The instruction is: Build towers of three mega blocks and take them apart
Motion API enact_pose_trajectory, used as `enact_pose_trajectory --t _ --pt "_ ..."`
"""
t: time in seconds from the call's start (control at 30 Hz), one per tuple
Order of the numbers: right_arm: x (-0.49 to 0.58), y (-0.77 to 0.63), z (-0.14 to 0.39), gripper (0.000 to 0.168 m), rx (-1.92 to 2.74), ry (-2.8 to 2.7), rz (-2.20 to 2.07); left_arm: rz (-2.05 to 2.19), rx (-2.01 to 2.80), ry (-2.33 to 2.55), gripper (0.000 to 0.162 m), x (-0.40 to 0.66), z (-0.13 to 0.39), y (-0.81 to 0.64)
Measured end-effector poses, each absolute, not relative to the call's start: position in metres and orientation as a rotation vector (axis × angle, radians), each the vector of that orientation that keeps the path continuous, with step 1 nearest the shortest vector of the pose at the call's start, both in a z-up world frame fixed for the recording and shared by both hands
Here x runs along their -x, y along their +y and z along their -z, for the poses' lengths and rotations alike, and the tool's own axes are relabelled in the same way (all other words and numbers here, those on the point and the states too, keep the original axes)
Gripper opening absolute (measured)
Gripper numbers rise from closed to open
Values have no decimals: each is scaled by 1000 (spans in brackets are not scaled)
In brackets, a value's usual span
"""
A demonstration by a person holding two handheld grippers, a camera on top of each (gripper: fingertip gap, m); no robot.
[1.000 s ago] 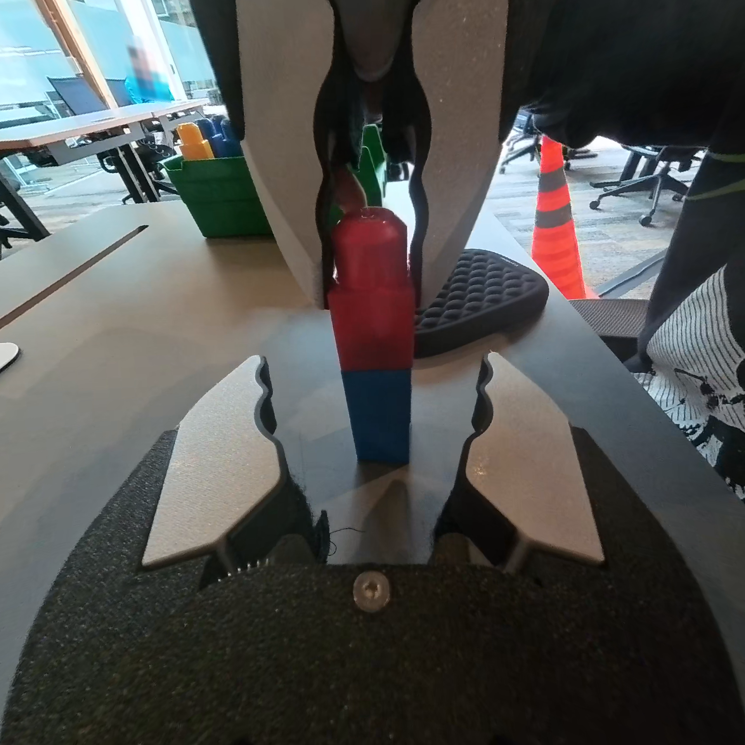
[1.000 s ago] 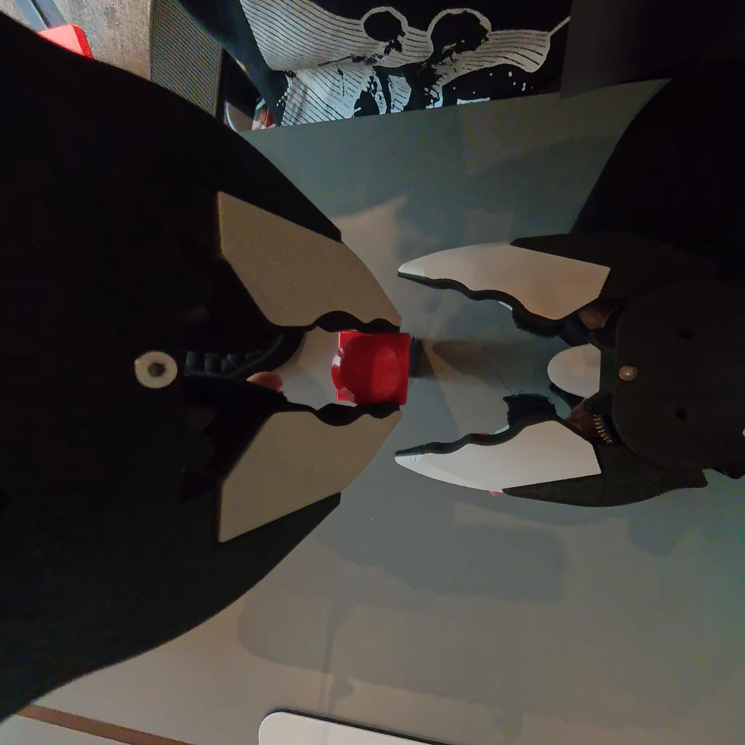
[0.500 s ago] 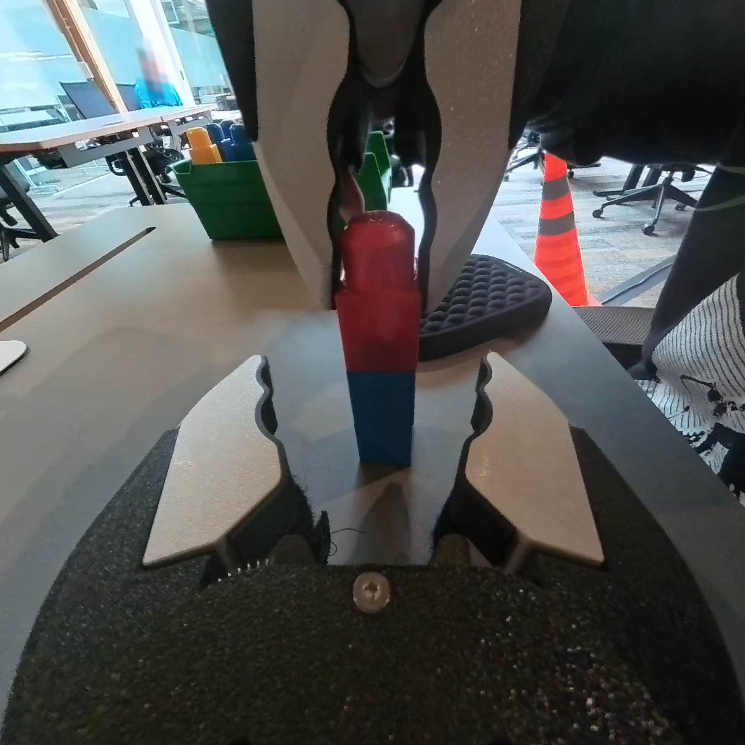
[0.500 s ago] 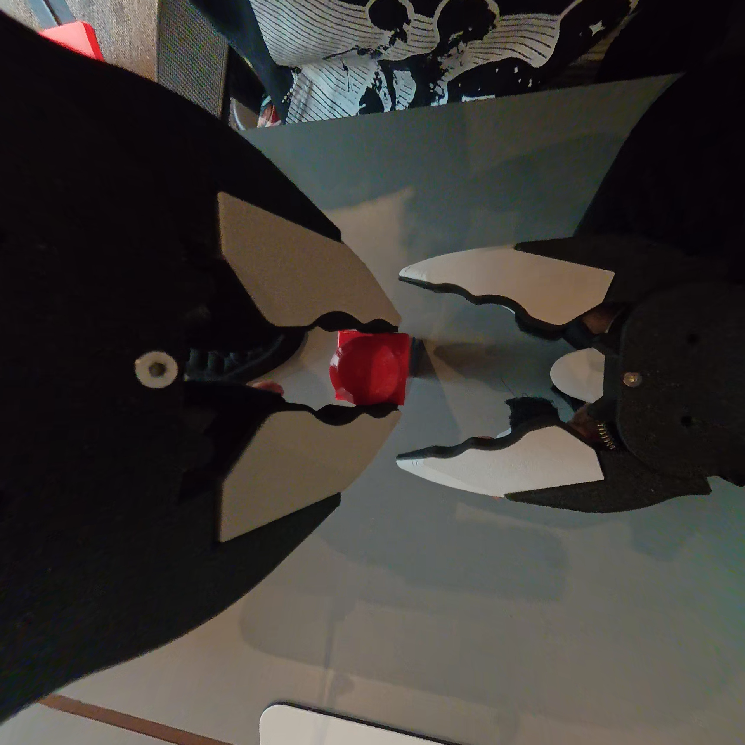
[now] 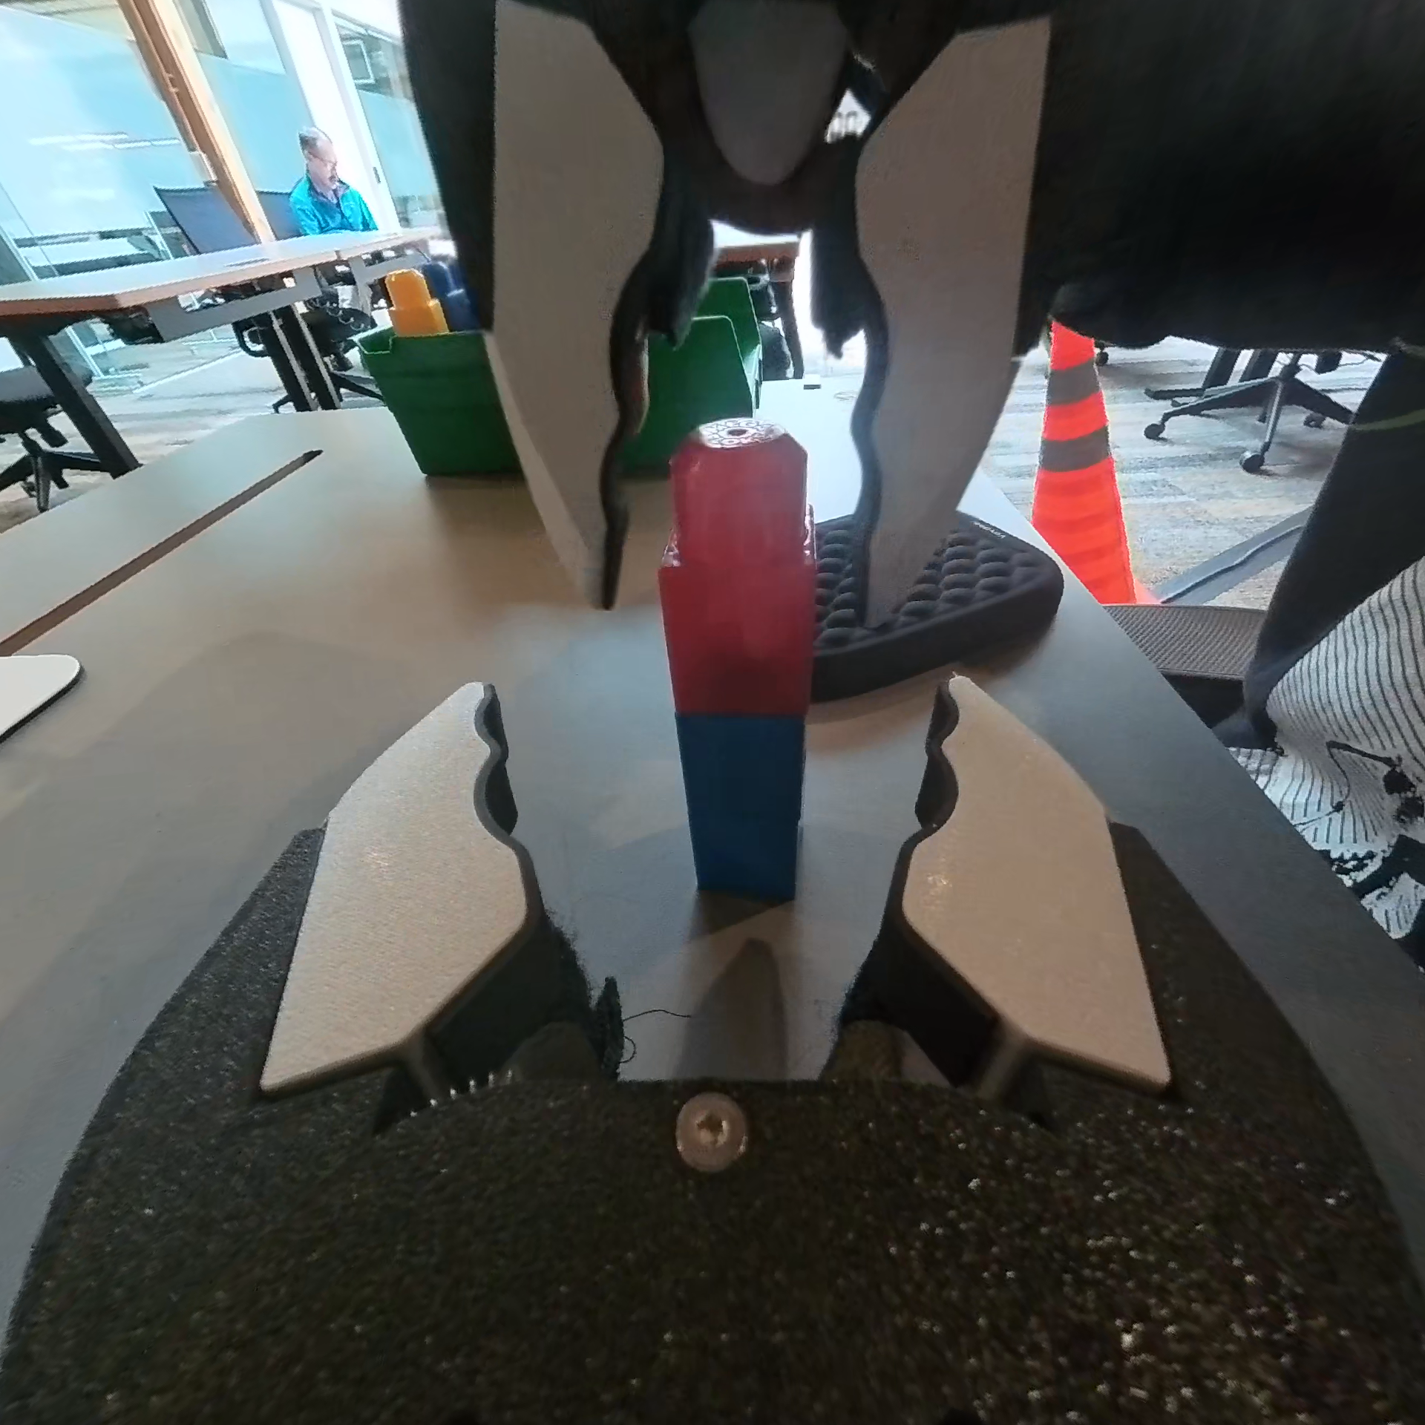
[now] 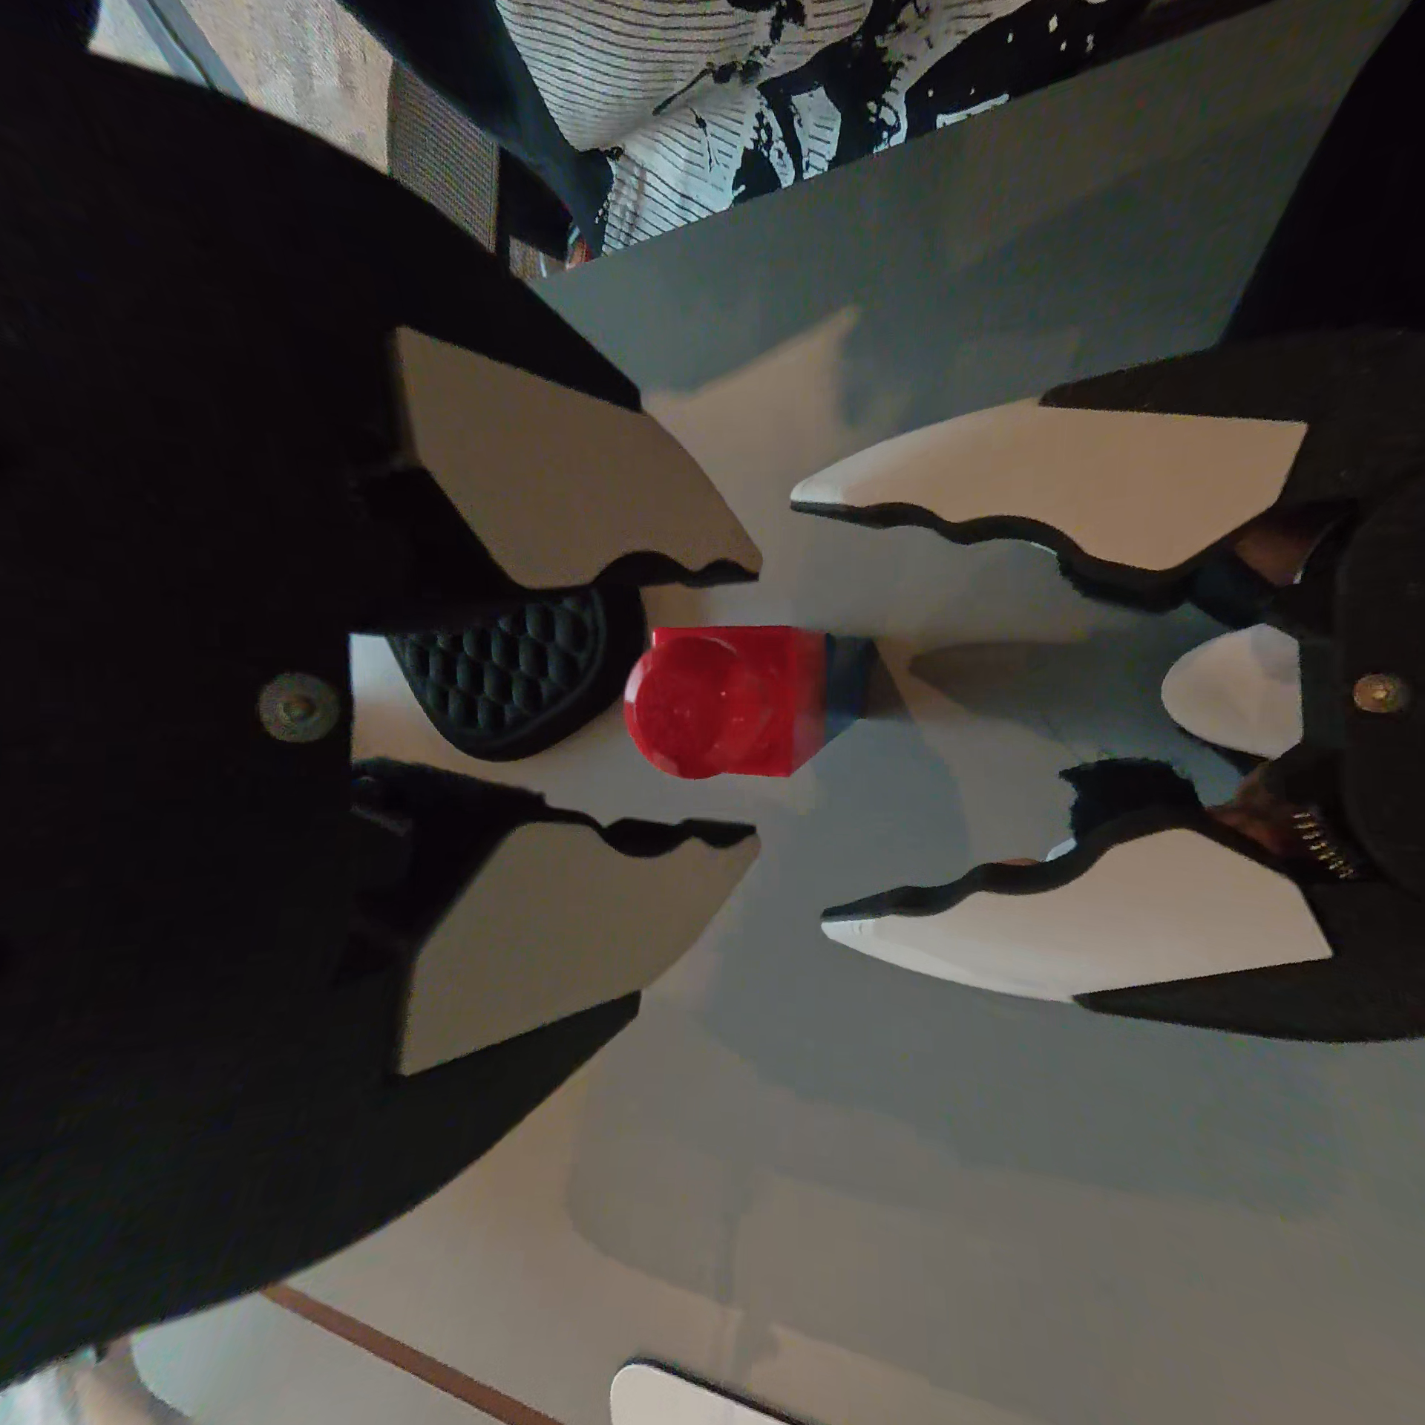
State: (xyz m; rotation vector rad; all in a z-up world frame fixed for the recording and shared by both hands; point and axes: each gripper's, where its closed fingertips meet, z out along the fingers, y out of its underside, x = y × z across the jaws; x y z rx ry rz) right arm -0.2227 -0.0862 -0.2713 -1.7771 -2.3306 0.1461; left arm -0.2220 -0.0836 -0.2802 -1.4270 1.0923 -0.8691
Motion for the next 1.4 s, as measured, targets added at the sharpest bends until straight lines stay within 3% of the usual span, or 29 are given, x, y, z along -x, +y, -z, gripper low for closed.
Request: enact_pose_trajectory --t 0.03,0.07,0.43,0.93,1.4 --pt "224 -86 272 49 1778 -2331 -146 868 1426 1092 104 222 280 -84" --pt "225 -86 272 37 1773 -2331 -143 868 1424 1091 104 222 280 -84" --pt "192 -57 236 36 1835 -2187 -149 858 1423 1078 109 223 279 -83" --pt "-41 53 143 35 2425 -1441 12 841 1422 1100 108 222 281 -84" --pt "-174 102 173 36 2724 -1023 107 834 1433 1104 108 221 282 -84"
